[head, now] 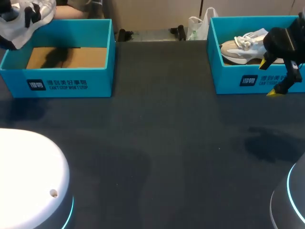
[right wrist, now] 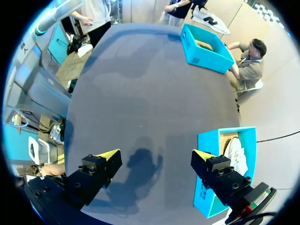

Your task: Take the shoe out of the shoebox, open the shoe tongue, remove and reinsert the insole, then place the shoe into the shoebox

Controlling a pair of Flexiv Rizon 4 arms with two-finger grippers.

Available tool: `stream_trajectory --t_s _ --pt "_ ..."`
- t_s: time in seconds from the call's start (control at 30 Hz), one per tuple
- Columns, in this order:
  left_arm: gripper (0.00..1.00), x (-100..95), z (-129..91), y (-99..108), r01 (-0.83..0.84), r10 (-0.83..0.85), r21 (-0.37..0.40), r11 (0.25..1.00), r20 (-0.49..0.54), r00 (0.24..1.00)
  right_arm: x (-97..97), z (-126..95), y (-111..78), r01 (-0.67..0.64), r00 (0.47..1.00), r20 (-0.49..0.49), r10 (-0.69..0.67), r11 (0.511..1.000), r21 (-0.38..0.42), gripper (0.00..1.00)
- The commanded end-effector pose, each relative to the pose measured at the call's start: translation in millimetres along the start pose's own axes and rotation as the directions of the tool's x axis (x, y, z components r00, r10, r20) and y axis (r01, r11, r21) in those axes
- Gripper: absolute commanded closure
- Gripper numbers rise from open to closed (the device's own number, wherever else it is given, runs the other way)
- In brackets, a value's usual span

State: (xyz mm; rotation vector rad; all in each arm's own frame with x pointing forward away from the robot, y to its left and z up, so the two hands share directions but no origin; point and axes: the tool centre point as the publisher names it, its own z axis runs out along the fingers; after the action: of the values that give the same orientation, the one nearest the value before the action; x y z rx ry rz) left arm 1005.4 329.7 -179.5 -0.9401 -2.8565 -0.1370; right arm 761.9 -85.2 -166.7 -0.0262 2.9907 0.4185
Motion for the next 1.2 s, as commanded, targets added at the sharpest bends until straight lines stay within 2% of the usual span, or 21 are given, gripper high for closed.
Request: stream_trajectory --t_s 0.03,0.07,0.13,0.2,0.33,0.43,1.1,1.2 --pt "1.0 4.6 -7 14 -0.631 0.626 -0.052 0.774 -0.081 0.775 -1.4 1 0.5 -0.001 1.0 -0.002 0.001 1.0 0.002 0.0" --pt "1.0 7.5 -6 17 -0.701 0.695 -0.068 0.71 -0.088 0.713 -1.4 1 0.5 -0.001 1.0 -0.002 0.001 1.0 0.002 0.0" --pt "1.0 9.1 -9 21 -0.762 0.757 -0.053 0.646 -0.087 0.648 -1.4 1 0.5 -0.001 1.0 -0.002 0.001 1.0 0.002 0.0" --pt "1.0 9.6 -10 23 -0.793 0.788 -0.047 0.608 -0.085 0.61 -1.4 1 0.5 -0.001 1.0 -0.002 0.001 1.0 0.002 0.0" --pt "1.0 9.3 -10 25 -0.835 0.83 -0.106 0.54 -0.099 0.549 -1.4 1 0.5 -0.001 1.0 -0.002 0.001 1.0 0.002 0.0" --pt "1.0 9.4 -10 24 -0.837 0.833 -0.127 0.532 -0.099 0.545 -1.4 1 0.5 -0.001 1.0 -0.002 0.001 1.0 0.002 0.0" --pt "1.0 9.4 -10 24 -0.837 0.833 -0.127 0.532 -0.099 0.545 -1.4 1 0.5 -0.001 1.0 -0.002 0.001 1.0 0.002 0.0" --pt "1.0 0.7 -8 20 -0.83 0.823 -0.127 0.543 -0.111 0.556 -1.4 1 0.5 -0.001 1.0 -0.002 0.001 1.0 0.002 0.0"
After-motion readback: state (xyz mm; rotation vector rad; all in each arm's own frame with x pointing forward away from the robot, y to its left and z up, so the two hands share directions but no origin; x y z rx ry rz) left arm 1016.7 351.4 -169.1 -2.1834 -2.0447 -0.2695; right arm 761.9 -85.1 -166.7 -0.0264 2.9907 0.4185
